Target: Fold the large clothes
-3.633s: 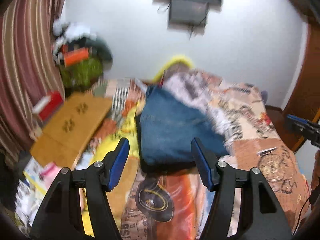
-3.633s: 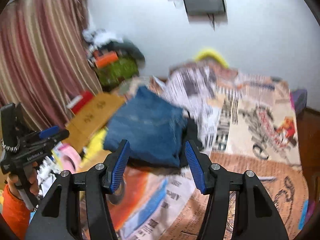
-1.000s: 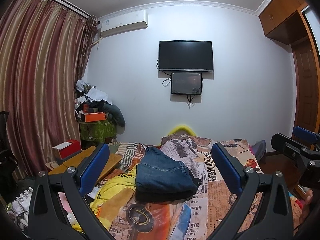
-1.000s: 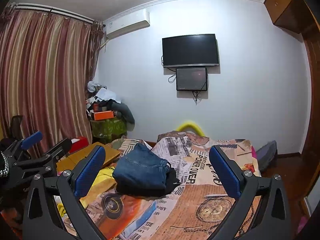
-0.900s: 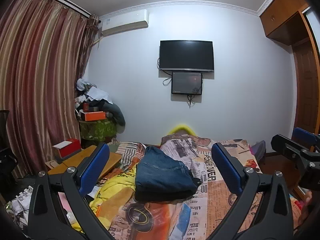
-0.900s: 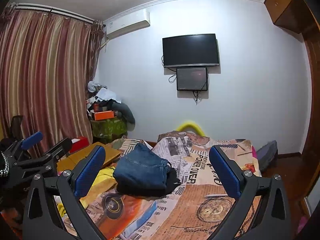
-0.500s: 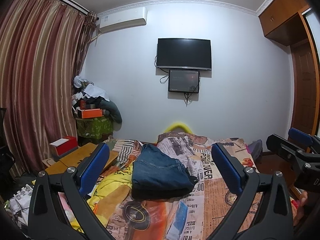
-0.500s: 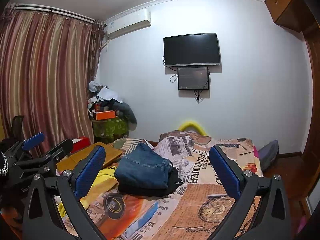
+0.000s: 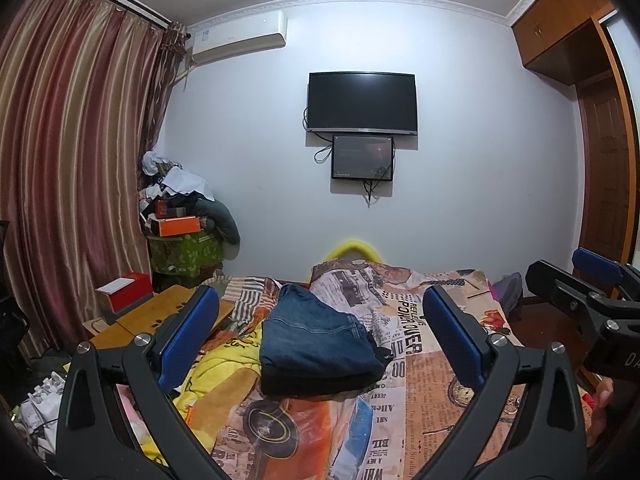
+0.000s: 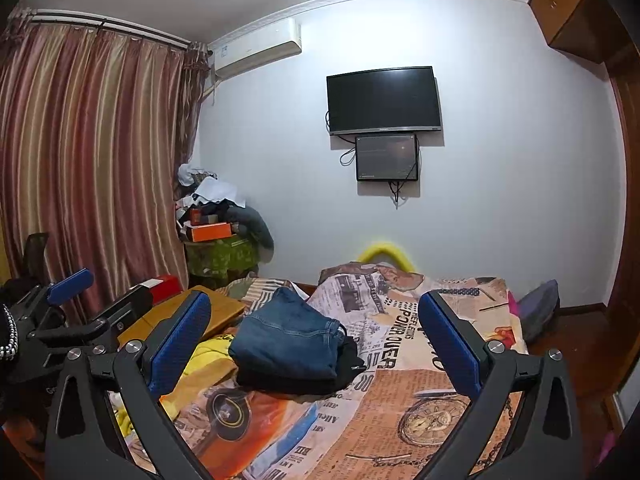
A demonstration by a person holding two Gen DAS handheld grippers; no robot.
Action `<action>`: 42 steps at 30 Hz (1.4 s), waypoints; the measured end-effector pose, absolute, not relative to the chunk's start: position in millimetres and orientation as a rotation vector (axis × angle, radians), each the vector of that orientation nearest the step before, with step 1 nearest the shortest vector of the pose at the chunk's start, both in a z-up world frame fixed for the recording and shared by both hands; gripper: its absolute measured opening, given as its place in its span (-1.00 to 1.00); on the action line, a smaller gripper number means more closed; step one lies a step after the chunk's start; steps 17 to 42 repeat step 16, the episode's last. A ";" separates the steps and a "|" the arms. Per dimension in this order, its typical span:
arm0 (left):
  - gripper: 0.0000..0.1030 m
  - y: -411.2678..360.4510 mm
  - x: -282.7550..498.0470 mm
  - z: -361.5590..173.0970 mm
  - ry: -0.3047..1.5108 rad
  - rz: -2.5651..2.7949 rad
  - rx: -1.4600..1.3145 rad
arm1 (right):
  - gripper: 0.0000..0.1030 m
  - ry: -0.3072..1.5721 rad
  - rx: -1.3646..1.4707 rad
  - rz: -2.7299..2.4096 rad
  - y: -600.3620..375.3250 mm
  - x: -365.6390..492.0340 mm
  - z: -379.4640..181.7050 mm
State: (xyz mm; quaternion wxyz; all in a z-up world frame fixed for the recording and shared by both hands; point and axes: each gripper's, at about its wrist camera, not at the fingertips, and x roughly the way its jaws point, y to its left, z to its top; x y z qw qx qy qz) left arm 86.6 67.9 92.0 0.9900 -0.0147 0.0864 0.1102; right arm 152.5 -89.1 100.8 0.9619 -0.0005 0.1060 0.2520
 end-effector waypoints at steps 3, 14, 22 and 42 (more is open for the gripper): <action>0.99 66.4 86.9 91.7 0.174 0.219 -0.023 | 1.00 0.211 -0.006 0.504 -88.6 151.3 99.8; 0.99 67.9 86.6 91.3 0.172 0.218 -0.030 | 1.00 0.203 -0.002 0.502 -90.3 150.5 100.7; 0.99 68.6 87.5 91.2 0.175 0.223 -0.030 | 1.00 0.208 0.003 0.504 -90.6 151.3 99.5; 0.99 68.6 87.5 91.2 0.175 0.223 -0.030 | 1.00 0.208 0.003 0.504 -90.6 151.3 99.5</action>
